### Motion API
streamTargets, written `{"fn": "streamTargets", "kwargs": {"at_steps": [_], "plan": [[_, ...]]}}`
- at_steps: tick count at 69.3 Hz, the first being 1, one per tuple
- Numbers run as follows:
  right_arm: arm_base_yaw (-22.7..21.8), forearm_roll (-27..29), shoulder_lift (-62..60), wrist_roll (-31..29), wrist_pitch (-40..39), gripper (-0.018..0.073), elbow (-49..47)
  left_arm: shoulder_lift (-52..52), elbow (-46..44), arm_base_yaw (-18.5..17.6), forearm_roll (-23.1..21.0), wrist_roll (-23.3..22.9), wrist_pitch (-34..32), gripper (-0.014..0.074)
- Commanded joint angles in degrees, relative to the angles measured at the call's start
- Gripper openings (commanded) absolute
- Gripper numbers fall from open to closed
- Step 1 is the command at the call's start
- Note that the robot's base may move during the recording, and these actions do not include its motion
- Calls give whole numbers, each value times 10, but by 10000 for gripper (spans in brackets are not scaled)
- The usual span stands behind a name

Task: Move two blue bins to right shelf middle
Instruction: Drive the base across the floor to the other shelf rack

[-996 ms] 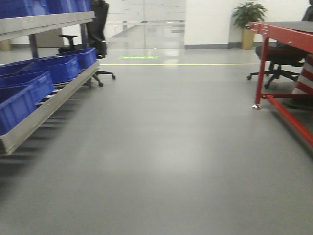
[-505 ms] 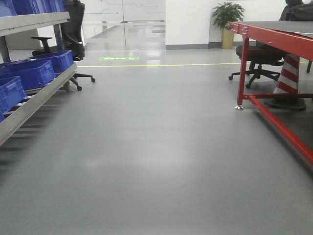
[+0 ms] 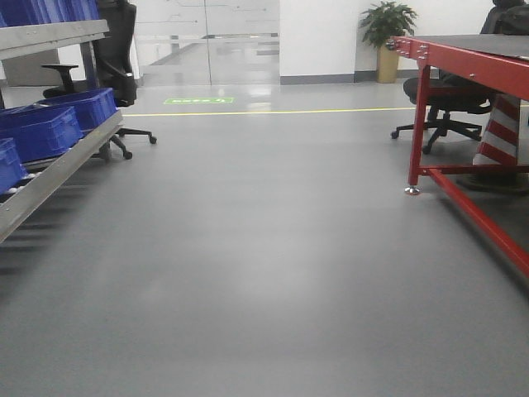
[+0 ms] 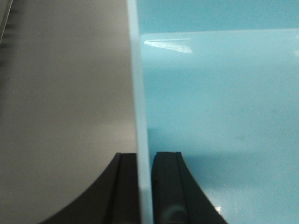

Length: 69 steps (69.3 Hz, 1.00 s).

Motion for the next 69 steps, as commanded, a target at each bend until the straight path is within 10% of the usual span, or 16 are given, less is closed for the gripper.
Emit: {"fn": "streamTargets", "kwargs": {"at_steps": [1, 69], "plan": [[-3, -28, -7, -1, -21, -162, -2, -8, -5, -2, 12, 6, -13, -111], [-3, -28, -7, -1, -22, -162, -2, -2, -5, -2, 23, 6, -152, -111]]}}
